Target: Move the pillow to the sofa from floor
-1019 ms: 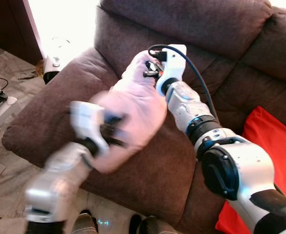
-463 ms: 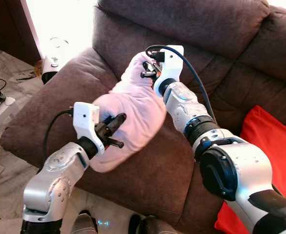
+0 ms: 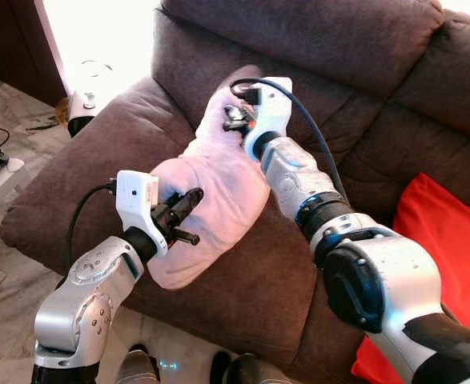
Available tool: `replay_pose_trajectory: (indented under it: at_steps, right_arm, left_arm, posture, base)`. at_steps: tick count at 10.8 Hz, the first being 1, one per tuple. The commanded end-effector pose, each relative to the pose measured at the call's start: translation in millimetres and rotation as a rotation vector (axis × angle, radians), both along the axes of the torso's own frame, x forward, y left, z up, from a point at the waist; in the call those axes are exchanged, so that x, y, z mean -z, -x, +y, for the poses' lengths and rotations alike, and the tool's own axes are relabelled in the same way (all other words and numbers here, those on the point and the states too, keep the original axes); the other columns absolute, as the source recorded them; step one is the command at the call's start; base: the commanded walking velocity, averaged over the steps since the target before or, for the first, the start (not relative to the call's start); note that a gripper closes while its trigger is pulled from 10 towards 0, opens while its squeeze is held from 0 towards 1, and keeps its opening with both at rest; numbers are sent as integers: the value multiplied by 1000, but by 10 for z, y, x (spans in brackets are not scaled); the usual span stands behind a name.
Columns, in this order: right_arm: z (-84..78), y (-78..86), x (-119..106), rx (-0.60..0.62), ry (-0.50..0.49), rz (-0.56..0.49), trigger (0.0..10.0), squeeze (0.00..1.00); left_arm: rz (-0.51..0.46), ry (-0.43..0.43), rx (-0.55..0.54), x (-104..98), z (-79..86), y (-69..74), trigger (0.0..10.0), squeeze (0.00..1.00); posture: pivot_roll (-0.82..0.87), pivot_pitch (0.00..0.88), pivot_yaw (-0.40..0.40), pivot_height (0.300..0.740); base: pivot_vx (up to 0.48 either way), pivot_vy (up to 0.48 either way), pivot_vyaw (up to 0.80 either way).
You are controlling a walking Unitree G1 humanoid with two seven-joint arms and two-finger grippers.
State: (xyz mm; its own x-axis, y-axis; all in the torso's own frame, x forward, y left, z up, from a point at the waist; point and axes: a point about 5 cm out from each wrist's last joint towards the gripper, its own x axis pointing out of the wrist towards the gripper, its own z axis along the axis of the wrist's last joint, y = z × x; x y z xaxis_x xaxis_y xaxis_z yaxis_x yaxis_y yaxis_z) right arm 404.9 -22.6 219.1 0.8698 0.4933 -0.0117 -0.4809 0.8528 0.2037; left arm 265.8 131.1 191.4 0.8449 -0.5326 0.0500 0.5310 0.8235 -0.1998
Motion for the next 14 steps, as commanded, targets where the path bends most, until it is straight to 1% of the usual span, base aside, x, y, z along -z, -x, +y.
replay_pose_trajectory:
  at_steps: [1,4,5,6,7,8,9,10,11,12,13,14]
  right_arm:
    - [41,2,-46,-24,12,-6,10000,1000]
    - [65,4,-86,-37,-10,-14,10000,1000]
    - [56,-2,-110,-29,10,-37,10000,1000]
    - [1,-27,-157,1,15,-59,10000,0]
    - [-209,-96,-252,82,-19,-82,10000,0]
    - [-428,-145,-304,149,-12,-114,10000,0]
    - [-703,-182,-328,226,4,-144,10000,0]
    - [-988,-188,-282,301,30,-166,10000,0]
    - [-1366,-147,-104,417,36,-155,10000,0]
    - [-1618,-59,156,483,48,-122,10000,0]
    - [-1777,84,524,504,76,-59,10000,0]
    - [-1900,287,936,534,110,24,10000,0]
  left_arm:
    - [-77,17,71,-151,-134,53,10000,0]
    - [-86,11,44,-169,-102,31,10000,0]
    - [-88,12,43,-177,-96,31,10000,0]
    - [-81,-2,32,-155,-75,24,10000,0]
    - [-71,-17,-24,-113,-1,-14,10000,0]
    - [-63,-15,-100,-88,91,-68,10000,0]
    - [-48,-20,-219,-47,229,-142,10000,0]
    - [-46,-12,-263,-40,317,-163,10000,0]
    - [-42,-33,-253,-20,385,-151,10000,0]
    - [-24,-68,-243,28,440,-149,10000,0]
    - [-18,-85,-242,58,479,-156,10000,0]
    - [3,-98,-262,120,540,-182,10000,0]
  posture:
    - [222,197,-261,740]
    - [227,196,-262,740]
    - [226,197,-261,740]
    - [222,198,-259,740]
    - [216,198,-258,740]
    - [202,202,-257,740]
    - [186,203,-254,740]
    - [173,204,-251,740]
    - [159,203,-242,740]
    - [155,200,-235,740]
    - [153,195,-228,740]
    - [154,185,-217,740]
  base:
    - [0,0,0]
    - [0,0,0]
    - [0,0,0]
    - [0,0,0]
    - [0,0,0]
    - [0,0,0]
    - [0,0,0]
    - [0,0,0]
    - [0,0,0]
    - [0,0,0]
    - [0,0,0]
    - [0,0,0]
